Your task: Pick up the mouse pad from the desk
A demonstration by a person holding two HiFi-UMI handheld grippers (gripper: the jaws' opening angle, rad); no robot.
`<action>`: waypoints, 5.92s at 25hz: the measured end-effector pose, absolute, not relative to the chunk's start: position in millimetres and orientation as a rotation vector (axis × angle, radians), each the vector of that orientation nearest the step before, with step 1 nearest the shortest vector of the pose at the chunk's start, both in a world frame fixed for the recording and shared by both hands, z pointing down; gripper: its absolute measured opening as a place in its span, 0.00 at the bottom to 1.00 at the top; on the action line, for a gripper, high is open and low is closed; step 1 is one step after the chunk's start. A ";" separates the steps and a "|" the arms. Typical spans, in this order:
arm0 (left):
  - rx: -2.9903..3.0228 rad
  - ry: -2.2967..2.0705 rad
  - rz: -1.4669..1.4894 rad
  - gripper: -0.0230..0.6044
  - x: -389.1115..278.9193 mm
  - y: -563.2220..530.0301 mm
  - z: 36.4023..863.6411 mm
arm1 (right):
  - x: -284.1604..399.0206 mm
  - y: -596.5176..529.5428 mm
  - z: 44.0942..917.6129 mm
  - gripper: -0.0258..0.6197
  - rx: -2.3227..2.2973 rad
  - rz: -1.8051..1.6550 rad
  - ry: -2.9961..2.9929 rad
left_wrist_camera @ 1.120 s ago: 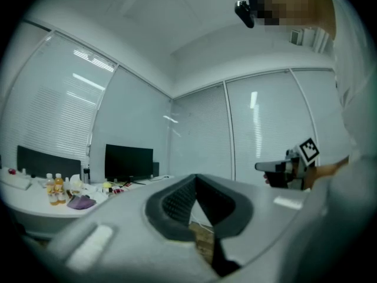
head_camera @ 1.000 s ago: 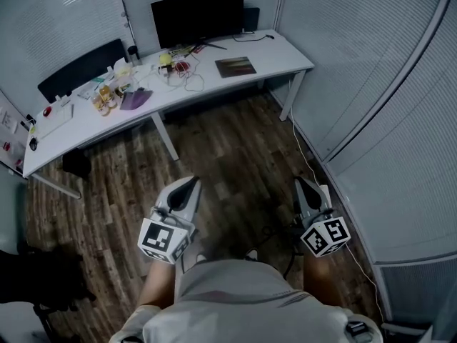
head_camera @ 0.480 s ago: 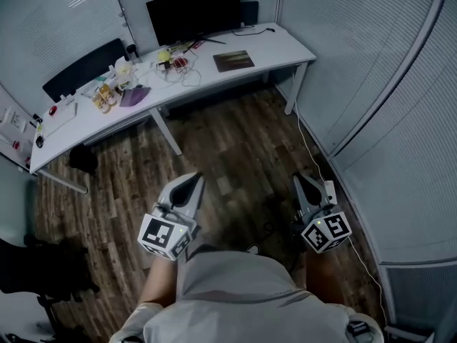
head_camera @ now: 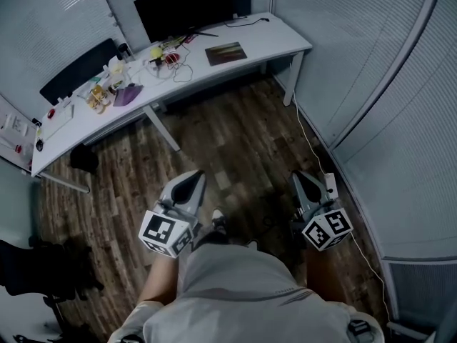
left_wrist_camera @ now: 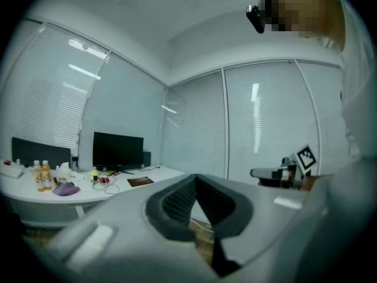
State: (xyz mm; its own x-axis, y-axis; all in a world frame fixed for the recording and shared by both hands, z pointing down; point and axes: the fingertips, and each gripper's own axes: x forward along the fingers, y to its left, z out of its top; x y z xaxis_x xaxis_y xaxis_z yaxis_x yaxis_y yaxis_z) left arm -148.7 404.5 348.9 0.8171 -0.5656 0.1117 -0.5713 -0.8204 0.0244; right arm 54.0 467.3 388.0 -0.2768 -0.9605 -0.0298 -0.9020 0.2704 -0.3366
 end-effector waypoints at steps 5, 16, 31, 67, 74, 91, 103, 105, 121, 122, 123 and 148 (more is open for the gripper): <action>2.930 -0.869 0.145 0.04 -126.0 377.1 354.9 | 73.6 448.3 389.5 0.05 -1.794 -0.345 2.305; 2.959 -0.739 0.060 0.04 -71.5 254.8 355.5 | 126.9 343.1 387.6 0.05 -1.922 -0.305 2.283; 2.845 -0.818 0.087 0.04 -131.8 27.7 370.5 | 85.7 105.0 389.1 0.05 -1.956 -0.432 2.332; 2.599 -1.236 0.225 0.04 29.0 -314.1 416.0 | 253.4 -318.9 451.0 0.05 -1.627 -0.663 2.558; 2.547 -1.141 0.229 0.04 -5.7 -405.1 451.2 | 219.5 -396.2 464.8 0.05 -1.774 -0.738 2.554; 2.408 -1.166 0.415 0.13 -1.0 -520.2 530.4 | 217.2 -513.4 554.9 0.26 -2.034 -0.999 2.669; 2.091 -1.165 0.903 0.47 51.3 -542.5 678.2 | 225.8 -538.0 692.7 0.54 -1.851 -1.451 2.961; 2.050 -1.145 0.980 0.51 55.2 -539.1 698.4 | 224.2 -534.9 708.1 0.55 -1.836 -1.489 3.003; 1.960 -1.114 1.092 0.53 66.4 -525.9 741.7 | 210.4 -527.2 736.3 0.55 -1.956 -1.477 3.105; 1.952 -1.114 1.093 0.53 65.9 -525.7 741.6 | 210.1 -526.7 736.3 0.54 -1.967 -1.482 3.099; 1.946 -1.113 1.097 0.52 65.2 -526.1 741.5 | 209.9 -526.5 736.4 0.54 -1.974 -1.488 3.091; 2.211 -1.103 0.685 0.15 85.2 -552.6 625.0 | 185.4 -549.7 633.6 0.11 -1.841 -1.092 2.965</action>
